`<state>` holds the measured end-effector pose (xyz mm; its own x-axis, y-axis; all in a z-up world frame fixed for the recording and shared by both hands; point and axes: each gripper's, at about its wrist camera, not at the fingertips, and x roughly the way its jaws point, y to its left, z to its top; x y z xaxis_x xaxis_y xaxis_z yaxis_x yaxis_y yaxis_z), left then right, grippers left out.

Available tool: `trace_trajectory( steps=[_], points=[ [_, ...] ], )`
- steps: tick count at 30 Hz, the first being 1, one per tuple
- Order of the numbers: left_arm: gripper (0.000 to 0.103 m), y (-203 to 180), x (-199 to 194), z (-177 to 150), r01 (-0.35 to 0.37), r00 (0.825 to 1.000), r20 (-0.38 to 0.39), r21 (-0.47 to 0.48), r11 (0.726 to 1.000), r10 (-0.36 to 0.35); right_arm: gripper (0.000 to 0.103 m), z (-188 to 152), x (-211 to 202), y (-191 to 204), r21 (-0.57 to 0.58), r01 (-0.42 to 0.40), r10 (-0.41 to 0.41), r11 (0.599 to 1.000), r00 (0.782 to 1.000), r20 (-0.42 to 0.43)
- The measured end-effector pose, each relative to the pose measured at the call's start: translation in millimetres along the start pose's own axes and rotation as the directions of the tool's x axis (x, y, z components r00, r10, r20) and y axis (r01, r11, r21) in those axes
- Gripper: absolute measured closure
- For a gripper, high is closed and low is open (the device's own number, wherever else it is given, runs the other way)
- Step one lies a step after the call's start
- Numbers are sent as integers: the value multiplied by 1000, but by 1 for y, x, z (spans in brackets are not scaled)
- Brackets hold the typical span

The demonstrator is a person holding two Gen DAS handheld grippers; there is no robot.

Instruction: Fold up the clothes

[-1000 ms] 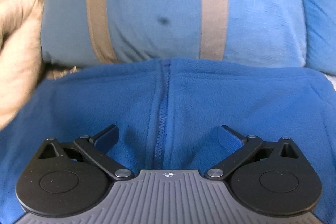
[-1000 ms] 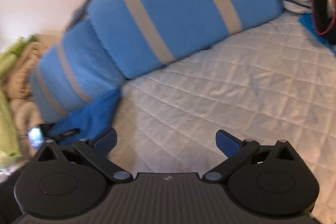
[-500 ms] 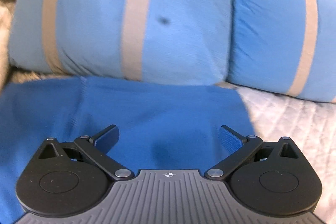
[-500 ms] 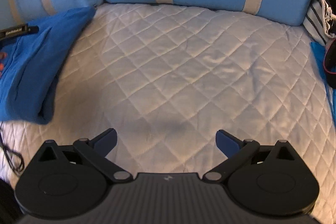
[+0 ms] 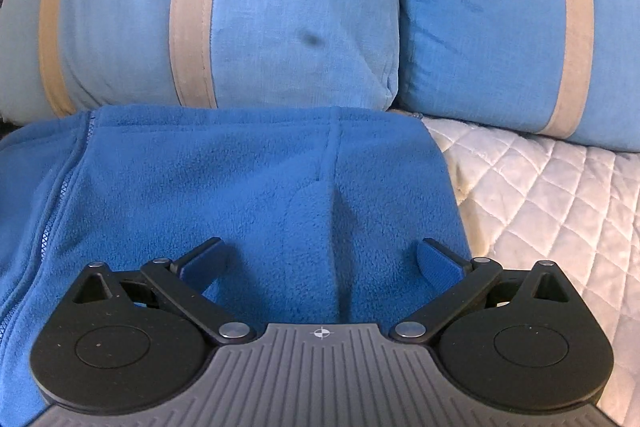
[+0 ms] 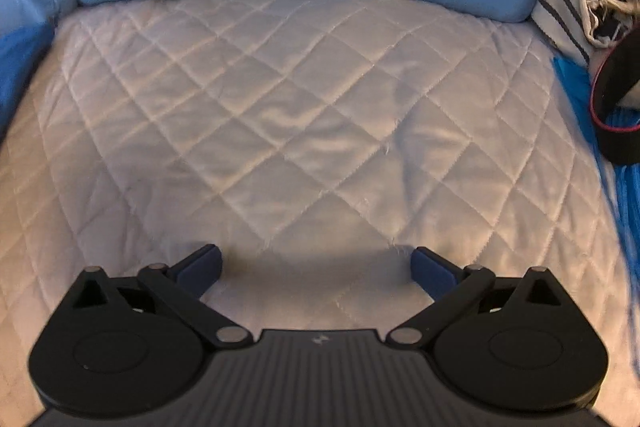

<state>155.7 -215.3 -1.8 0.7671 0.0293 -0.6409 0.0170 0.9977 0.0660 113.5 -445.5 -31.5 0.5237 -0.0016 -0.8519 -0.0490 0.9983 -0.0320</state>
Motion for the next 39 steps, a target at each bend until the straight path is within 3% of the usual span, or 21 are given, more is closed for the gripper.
trace_trajectory(
  steps=[7,11,13,19,23,31,39],
  points=[
    [0,1,-6,1,10,1000,9,-9,1000,-10,0,-4,3,1,0,-12,12,1000,997,72],
    [0,0,-16,9,5,999,-36,-17,1000,-6,0,-4,3,1,-4,-12,12,1000,997,82],
    [0,-4,-29,13,5,998,-61,-20,1000,-6,0,-5,3,2,-6,-10,10,1000,996,89],
    [0,-30,-96,13,81,997,4,23,996,-81,0,-2,-3,12,25,43,-44,999,998,52],
    [0,-47,-129,3,127,992,5,43,991,-127,0,-3,-9,19,-1,41,-41,999,999,9],
    [0,-71,-164,-33,153,984,-107,89,984,-143,0,-17,-23,34,-50,53,-56,997,997,-59],
    [0,-79,-162,-75,143,969,-213,69,987,-125,0,-44,-42,54,-95,81,-87,992,994,-64]
  ],
)
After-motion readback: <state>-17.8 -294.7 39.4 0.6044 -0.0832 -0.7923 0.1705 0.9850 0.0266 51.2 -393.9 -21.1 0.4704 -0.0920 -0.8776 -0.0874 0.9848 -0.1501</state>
